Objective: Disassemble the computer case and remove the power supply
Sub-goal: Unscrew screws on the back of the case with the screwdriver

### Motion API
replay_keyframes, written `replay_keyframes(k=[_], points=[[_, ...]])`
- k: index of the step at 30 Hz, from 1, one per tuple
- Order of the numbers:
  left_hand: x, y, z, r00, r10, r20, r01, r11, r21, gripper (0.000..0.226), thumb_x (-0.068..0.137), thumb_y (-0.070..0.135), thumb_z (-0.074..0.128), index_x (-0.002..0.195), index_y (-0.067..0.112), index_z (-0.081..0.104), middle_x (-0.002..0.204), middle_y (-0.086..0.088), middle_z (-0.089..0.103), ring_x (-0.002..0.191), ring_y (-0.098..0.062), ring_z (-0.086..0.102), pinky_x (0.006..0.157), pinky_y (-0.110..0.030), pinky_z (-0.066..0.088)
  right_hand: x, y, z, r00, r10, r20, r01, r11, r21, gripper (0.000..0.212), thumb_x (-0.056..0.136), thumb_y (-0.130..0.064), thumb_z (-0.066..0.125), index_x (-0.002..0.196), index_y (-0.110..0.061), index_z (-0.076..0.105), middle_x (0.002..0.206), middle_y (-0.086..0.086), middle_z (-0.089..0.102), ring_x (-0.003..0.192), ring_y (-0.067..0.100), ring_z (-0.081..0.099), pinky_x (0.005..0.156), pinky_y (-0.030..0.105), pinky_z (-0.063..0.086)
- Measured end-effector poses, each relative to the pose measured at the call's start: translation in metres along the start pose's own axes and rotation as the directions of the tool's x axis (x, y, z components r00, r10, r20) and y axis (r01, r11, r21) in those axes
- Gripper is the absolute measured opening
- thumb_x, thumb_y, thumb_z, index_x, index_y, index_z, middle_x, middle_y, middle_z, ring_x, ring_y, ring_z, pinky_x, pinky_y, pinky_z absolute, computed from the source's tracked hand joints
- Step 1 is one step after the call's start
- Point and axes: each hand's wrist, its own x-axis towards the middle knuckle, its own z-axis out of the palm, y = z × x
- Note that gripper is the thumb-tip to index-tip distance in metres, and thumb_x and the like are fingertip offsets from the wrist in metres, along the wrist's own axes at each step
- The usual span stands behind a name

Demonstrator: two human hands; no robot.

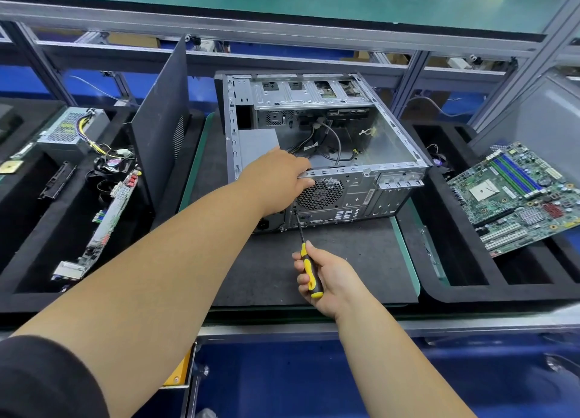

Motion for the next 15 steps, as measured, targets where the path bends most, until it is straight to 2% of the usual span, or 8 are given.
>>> replay_keyframes(k=[5,10,15], points=[[0.0006,-0.0008,0.0010,1.000,0.006,-0.002,-0.006,1.000,-0.001,0.028,0.099,0.046,0.042,0.105,0.023,0.054,0.078,0.007,0.045,0.098,-0.020,0.041,0.071,-0.032,0.033,0.0043,0.0007,0.0006,0.995,-0.061,-0.074,0.054,0.995,-0.084,0.028,0.091,-0.037,0.068,0.090,-0.010,0.068,0.061,-0.001,0.061,0.044,0.010,0.051,0.041,0.022,0.042],[0.0005,-0.0008,0.0010,1.000,0.006,-0.002,-0.006,1.000,0.000,0.026,0.099,0.046,0.042,0.102,0.023,0.054,0.074,0.010,0.040,0.097,-0.019,0.040,0.070,-0.032,0.033,0.0054,0.0017,0.0041,0.977,-0.167,-0.130,0.129,0.957,-0.260,0.023,0.092,-0.036,0.067,0.084,-0.016,0.058,0.061,-0.002,0.059,0.046,0.010,0.048,0.048,0.024,0.041],[0.0004,-0.0008,0.0011,1.000,-0.001,0.002,0.001,1.000,0.013,0.029,0.099,0.047,0.041,0.103,0.022,0.055,0.081,0.004,0.048,0.097,-0.020,0.041,0.071,-0.033,0.034,0.0019,0.0036,0.0073,0.886,-0.401,-0.233,0.185,0.766,-0.616,0.027,0.091,-0.043,0.064,0.091,-0.017,0.056,0.073,0.000,0.066,0.056,0.011,0.051,0.053,0.027,0.040]])
